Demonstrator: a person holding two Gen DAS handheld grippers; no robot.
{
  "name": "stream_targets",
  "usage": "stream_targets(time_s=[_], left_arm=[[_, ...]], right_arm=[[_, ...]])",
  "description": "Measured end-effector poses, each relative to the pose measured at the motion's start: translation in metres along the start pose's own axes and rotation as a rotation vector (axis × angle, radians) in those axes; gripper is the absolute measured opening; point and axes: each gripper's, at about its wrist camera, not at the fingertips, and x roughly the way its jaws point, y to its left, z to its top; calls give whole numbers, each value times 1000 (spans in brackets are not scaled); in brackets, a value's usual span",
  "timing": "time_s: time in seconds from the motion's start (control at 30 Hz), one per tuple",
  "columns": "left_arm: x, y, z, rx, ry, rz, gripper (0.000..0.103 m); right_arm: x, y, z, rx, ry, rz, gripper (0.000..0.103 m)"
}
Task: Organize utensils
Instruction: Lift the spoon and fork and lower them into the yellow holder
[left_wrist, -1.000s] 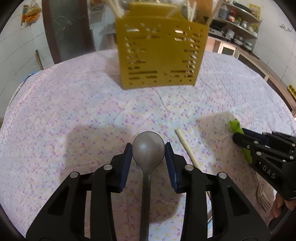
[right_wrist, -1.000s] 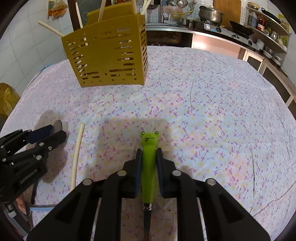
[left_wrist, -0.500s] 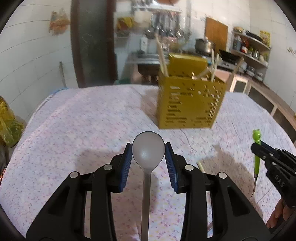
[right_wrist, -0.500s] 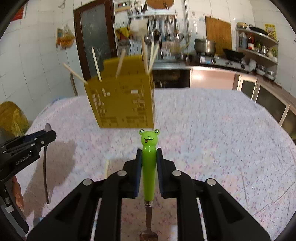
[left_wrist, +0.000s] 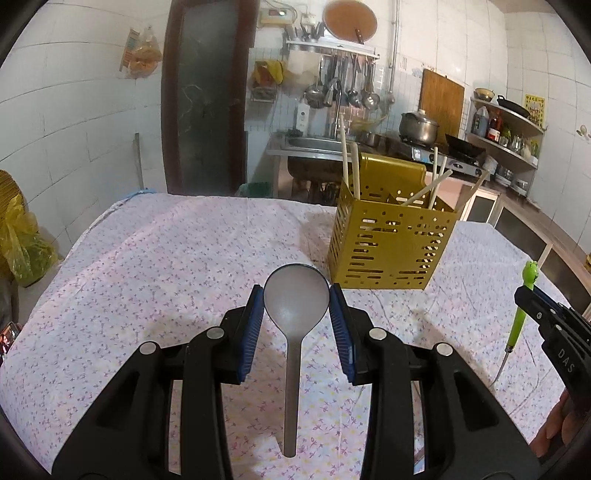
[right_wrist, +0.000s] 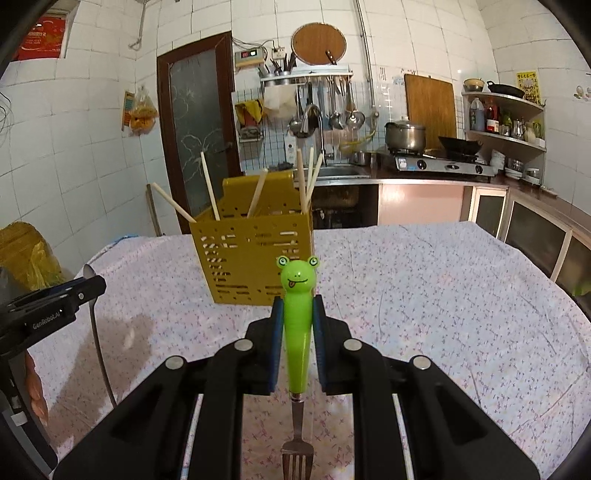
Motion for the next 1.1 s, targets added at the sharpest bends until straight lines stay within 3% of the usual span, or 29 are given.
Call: stream_targets(time_s=[0.4, 0.63, 0.83, 1.1], left_arm=[[-19, 4, 8, -18, -56, -23, 35], [-32, 2, 22, -31, -95, -55, 35], [-43, -1, 55, -53, -152, -106, 35], [-53, -27, 130, -48, -283, -138, 35]], right_arm=[[-10, 11, 3, -43, -48, 6, 16], [-19, 11, 22, -41, -95, 10, 16], [-25, 12, 54, -30, -146, 28, 16], [-22, 18, 136, -30, -274, 30, 16]])
